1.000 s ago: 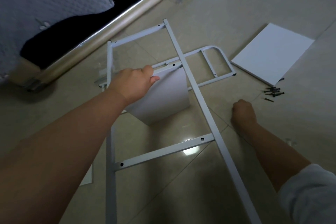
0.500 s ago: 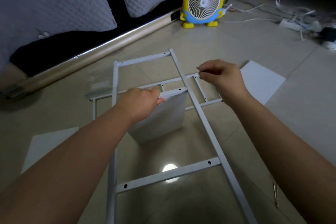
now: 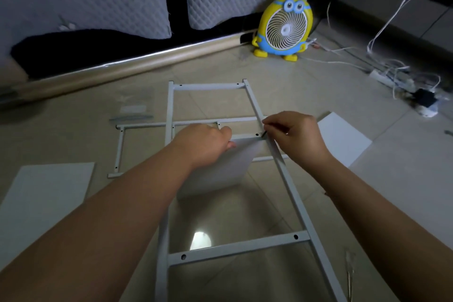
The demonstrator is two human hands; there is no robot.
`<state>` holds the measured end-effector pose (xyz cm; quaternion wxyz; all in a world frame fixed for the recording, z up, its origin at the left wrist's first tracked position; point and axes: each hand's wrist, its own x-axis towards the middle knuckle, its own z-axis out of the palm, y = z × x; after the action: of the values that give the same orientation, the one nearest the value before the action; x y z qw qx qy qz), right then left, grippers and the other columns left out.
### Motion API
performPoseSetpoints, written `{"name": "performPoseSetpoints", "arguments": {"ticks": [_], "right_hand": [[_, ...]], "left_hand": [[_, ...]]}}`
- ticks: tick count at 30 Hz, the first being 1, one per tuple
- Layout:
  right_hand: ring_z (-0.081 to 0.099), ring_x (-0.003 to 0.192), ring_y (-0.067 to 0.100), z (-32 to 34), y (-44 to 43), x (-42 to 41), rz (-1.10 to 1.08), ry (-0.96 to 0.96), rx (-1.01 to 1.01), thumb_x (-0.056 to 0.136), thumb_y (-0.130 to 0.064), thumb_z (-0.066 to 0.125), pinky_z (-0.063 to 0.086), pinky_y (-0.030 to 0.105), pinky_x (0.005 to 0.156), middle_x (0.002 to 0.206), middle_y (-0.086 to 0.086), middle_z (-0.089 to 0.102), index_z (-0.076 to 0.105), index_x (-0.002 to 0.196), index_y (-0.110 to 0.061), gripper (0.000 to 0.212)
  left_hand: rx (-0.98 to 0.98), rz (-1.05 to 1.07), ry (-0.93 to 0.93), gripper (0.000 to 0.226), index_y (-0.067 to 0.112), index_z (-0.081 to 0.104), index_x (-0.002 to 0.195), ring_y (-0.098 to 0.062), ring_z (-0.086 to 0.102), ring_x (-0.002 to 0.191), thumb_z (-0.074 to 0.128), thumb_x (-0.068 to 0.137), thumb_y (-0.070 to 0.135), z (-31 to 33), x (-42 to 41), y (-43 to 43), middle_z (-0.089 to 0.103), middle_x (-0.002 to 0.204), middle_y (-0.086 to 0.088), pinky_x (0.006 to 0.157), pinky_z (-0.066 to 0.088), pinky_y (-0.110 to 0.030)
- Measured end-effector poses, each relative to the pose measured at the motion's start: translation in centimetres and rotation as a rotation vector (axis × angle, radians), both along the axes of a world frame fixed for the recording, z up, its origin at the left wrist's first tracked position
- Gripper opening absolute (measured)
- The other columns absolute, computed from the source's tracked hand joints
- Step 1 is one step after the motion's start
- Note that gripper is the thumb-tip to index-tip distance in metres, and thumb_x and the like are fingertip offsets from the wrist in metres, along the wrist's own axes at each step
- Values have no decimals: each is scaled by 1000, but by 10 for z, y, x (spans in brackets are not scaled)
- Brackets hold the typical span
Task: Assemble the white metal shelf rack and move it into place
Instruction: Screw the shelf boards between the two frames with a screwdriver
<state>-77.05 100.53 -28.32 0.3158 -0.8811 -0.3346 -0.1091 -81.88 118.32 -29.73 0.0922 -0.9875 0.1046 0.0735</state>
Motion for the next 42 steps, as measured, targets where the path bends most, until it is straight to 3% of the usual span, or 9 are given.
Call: {"name": "performPoseSetpoints", "arguments": {"ticks": [4, 9, 19, 23, 26, 30, 34, 39, 42], "right_hand": [[59, 78, 13, -4, 4, -2, -181, 99, 161, 83, -4, 60, 42, 9, 73, 88, 13, 71, 72, 90, 2, 14], [65, 79, 24, 2, 5, -15, -457, 755, 465, 88, -6, 56, 56, 35, 79, 85, 9, 67, 64, 88, -10, 9], [60, 57, 11, -12, 5, -22, -491, 621, 469, 88, -6, 55, 53, 21, 63, 74, 5, 65, 69, 94, -6, 15], [58, 55, 14, -27, -4, -15, -664, 1052, 1095, 93, 5, 43, 55, 18, 50, 69, 11, 53, 54, 78, 0, 19], [51, 59, 18, -30, -11, 0, -661, 1236, 1226, 93, 10, 30, 56, 27, 58, 70, 11, 44, 50, 77, 0, 27], [31, 52, 15, -27, -14, 11, -488, 1452, 1166, 91, 7, 30, 38, 12, 34, 62, 6, 31, 49, 71, 1, 28], [17, 30, 10, -35, -19, 14, -417, 1542, 1001, 87, 0, 25, 13, 7, 33, 42, 2, 25, 34, 59, -11, 31], [36, 45, 10, -9, -24, 4, -135, 1049, 312, 88, -51, 50, 28, 21, 39, 55, -2, 39, 48, 69, -13, 42], [55, 68, 13, -11, -16, -4, 51, 861, 61, 83, -31, 63, 38, 16, 46, 76, 0, 56, 57, 83, -11, 21]], "left_hand": [[-20, -1, 11, 42, 5, 41, 116, -32, 55, 108, 21, 101, 39, 0, 1, 0, 58, 118, -16, 70, 32, -32], [-57, 3, -16, 42, 5, 42, 116, -34, 55, 106, 23, 101, 39, 0, 2, 3, 59, 117, -17, 71, 35, -33], [-5, 33, -43, 43, 5, 41, 118, -35, 56, 106, 23, 100, 39, -3, -1, 0, 60, 118, -16, 78, 43, -36], [-14, 86, -2, 39, 8, 42, 118, -34, 56, 107, 24, 100, 38, -1, -4, -4, 59, 119, -17, 79, 42, -35], [26, 133, 20, 40, 8, 42, 119, -35, 56, 109, 24, 100, 38, 2, -2, -8, 59, 120, -19, 81, 43, -35], [96, 154, 18, 41, 5, 42, 118, -34, 57, 107, 24, 100, 37, 0, -4, -12, 61, 116, -19, 80, 42, -35], [181, 177, 17, 41, 5, 43, 117, -34, 58, 103, 23, 100, 37, -1, -5, -13, 63, 111, -18, 78, 43, -34], [211, 213, -2, 41, 4, 45, 114, -33, 58, 103, 24, 100, 36, -1, -1, -10, 63, 111, -18, 78, 41, -35], [182, 218, 4, 42, 2, 46, 112, -35, 58, 101, 25, 99, 36, -4, 0, -10, 63, 108, -21, 78, 41, -37]]}}
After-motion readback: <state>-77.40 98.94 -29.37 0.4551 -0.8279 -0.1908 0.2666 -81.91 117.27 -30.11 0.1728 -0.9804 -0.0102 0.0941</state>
